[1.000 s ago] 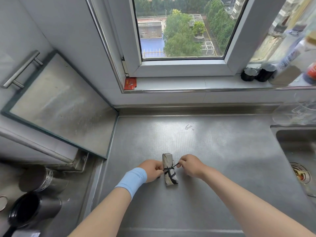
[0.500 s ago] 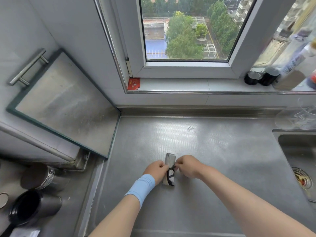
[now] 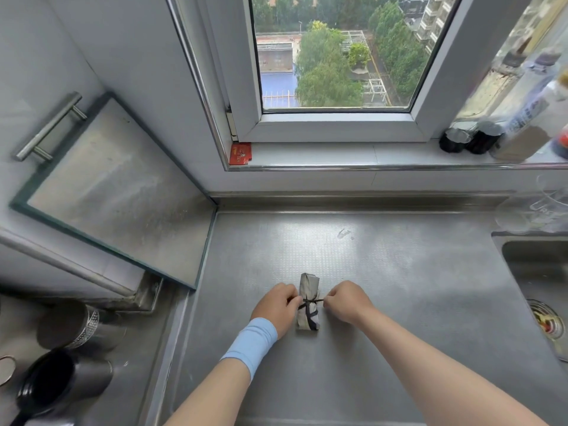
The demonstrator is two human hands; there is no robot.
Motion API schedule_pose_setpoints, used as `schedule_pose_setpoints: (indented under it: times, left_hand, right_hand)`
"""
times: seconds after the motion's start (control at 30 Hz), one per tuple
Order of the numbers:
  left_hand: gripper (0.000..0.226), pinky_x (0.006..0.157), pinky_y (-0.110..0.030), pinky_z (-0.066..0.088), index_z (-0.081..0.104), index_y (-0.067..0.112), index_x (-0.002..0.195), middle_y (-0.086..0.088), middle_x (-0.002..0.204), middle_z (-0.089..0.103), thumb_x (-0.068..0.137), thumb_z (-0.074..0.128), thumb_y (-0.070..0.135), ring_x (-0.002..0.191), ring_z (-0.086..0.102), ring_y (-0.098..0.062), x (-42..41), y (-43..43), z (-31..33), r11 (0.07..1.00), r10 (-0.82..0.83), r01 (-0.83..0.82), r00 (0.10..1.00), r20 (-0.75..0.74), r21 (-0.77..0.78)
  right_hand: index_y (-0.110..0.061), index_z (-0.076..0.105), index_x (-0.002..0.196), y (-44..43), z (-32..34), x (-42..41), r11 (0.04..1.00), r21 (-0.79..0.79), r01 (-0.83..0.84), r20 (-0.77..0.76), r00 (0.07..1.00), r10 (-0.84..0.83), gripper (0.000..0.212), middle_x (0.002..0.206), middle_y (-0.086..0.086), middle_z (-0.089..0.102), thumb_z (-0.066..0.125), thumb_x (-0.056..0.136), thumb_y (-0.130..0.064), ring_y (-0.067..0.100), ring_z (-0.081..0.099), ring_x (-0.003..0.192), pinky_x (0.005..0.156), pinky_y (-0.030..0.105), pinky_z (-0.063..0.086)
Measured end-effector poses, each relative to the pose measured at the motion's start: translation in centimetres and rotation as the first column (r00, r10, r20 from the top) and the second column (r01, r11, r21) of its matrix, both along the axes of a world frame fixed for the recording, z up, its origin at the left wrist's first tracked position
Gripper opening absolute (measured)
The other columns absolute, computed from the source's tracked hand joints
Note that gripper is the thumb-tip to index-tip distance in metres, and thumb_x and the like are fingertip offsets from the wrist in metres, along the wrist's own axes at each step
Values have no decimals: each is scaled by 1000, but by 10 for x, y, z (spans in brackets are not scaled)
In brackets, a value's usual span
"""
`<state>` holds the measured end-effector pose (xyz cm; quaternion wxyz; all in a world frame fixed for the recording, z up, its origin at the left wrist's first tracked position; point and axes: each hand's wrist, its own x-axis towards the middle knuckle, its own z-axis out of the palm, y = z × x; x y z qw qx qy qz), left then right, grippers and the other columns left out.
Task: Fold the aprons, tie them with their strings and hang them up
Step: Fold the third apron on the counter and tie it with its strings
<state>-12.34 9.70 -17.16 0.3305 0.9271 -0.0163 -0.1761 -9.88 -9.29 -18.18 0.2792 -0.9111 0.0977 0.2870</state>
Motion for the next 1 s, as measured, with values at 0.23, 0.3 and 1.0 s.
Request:
schedule_pose_setpoints:
  times: [0.23, 0.3, 1.0]
  left_hand:
    - [14, 84, -29, 39, 55, 16, 89, 0, 98, 55, 98, 44, 19, 92, 41, -17, 24, -18, 6, 906, -424, 420, 897, 124, 54]
    - [17, 79, -29, 37, 51, 20, 82, 1, 89, 53, 97, 42, 16, 86, 41, -17, 32, -24, 7, 918, -396, 397, 915, 71, 9]
    - [10, 67, -16, 44, 76, 22, 78, 4, 71, 65, 86, 70, 26, 67, 54, -3, 26, -29, -5, 951, 27, -62, 992, -120, -304]
  right_hand:
    - [-17, 38, 51, 2, 3, -3, 999, 45, -29, -52, 998, 31, 27, 50, 0, 34, 50, 74, -11, 20, 32, 52, 48, 26, 26]
    - [-15, 40, 51, -5, 4, -5, 998, 46, -34, -70, 997, 37, 24, 54, 0, 35, 49, 73, -12, 20, 33, 57, 51, 27, 25]
    - [-13, 66, 76, -8, 27, 1, 793, 509, 333, -123, 941, -316, 12, 51, -11, 55, 72, 85, -16, 3, 41, 41, 41, 17, 31]
